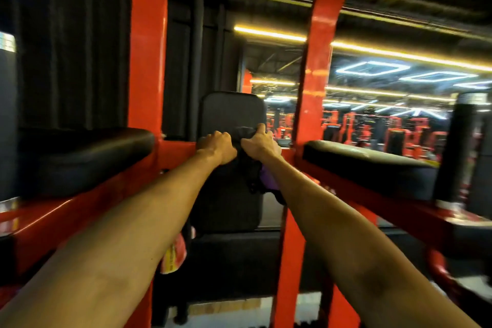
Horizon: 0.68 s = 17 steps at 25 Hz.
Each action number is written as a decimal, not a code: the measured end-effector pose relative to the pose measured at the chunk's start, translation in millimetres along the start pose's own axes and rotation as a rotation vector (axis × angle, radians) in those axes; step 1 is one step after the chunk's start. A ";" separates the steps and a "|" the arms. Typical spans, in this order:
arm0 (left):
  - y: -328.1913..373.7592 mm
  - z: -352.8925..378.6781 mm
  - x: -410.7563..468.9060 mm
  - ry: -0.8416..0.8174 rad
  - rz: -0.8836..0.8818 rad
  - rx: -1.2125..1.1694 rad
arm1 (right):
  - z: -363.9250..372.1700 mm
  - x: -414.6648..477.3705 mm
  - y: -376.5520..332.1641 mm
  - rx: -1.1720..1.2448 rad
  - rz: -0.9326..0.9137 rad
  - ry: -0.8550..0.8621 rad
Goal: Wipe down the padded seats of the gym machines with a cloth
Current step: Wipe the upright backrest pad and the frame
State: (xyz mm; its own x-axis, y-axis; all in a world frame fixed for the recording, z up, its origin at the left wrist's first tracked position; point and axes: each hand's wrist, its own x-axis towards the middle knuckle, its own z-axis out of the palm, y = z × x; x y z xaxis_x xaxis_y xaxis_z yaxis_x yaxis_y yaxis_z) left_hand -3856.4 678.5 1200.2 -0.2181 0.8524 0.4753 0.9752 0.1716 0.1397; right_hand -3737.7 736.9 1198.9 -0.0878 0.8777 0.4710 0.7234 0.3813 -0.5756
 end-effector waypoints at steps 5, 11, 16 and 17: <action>76.2 14.4 11.5 -0.016 0.168 -0.134 | -70.4 -12.9 47.9 -0.040 0.147 0.119; 144.5 41.2 32.4 -0.022 0.272 -0.248 | -129.8 -17.8 91.9 -0.241 0.097 0.143; 177.2 70.5 63.4 -0.057 0.327 -0.338 | -112.3 24.7 117.2 -0.753 0.076 0.184; 179.7 77.7 73.2 -0.046 0.322 -0.344 | -105.8 27.1 117.6 -0.823 0.092 0.167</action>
State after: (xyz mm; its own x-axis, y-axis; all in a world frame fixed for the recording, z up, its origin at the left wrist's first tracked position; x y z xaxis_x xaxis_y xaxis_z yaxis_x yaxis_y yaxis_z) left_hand -3694.2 810.1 1192.6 0.1024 0.8576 0.5040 0.9221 -0.2719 0.2752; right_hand -3582.6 774.9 1214.7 0.0516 0.8161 0.5756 0.9966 -0.0794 0.0232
